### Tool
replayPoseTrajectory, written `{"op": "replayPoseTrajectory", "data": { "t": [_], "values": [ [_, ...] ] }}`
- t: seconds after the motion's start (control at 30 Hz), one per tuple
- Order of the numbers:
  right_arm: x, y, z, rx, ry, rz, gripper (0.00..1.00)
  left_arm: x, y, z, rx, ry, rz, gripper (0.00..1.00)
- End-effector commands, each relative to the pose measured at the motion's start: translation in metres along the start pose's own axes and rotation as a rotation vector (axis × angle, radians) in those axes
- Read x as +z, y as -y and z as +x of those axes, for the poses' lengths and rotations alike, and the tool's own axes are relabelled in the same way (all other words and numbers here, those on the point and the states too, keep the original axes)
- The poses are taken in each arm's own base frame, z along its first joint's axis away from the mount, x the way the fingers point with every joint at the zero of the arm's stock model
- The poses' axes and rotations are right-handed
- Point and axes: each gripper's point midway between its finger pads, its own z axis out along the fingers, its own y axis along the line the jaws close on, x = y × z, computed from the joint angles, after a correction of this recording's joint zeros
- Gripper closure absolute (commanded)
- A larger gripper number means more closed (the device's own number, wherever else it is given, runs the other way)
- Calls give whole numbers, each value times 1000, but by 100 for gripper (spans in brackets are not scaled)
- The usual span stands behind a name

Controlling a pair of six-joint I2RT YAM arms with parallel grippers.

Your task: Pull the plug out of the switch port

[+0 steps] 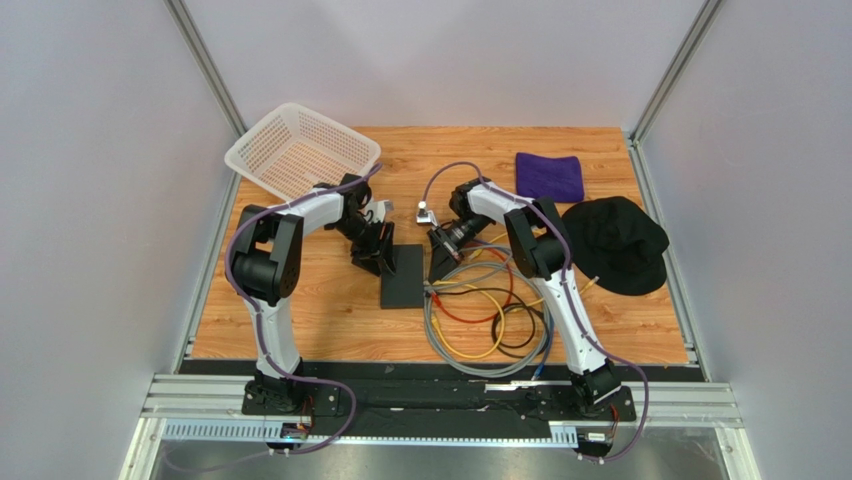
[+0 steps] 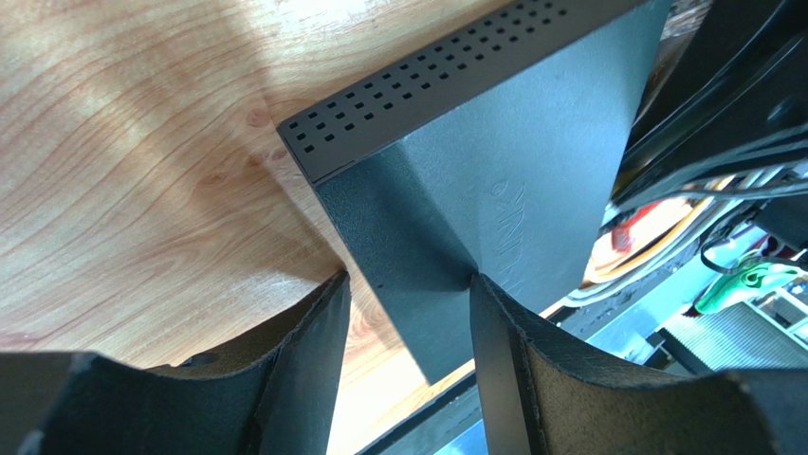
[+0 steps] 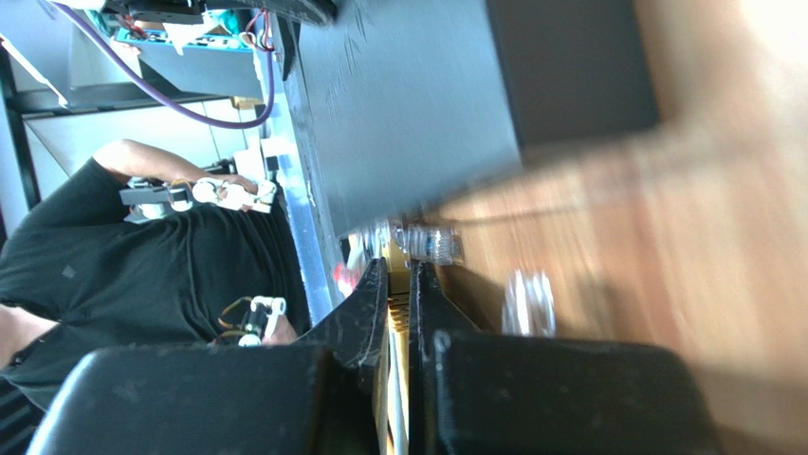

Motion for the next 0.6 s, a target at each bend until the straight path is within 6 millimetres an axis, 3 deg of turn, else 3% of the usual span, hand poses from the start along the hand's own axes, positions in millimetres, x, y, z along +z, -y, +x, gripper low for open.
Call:
{"op": "replayPoseTrajectory", "data": {
  "t": [0.0, 0.3, 0.47, 0.57],
  "values": [
    [-49, 2, 8, 23, 17, 75, 100, 6, -13, 0, 56, 3, -57, 41],
    [-138, 2, -3, -74, 156, 227, 100, 4, -12, 1, 80, 7, -57, 41],
    [-194, -22, -38, -248, 267, 373, 100, 4, -11, 1, 109, 8, -74, 41],
    [-230, -22, -64, -272, 375, 497, 100, 3, -12, -1, 116, 15, -88, 41]
  ]
}}
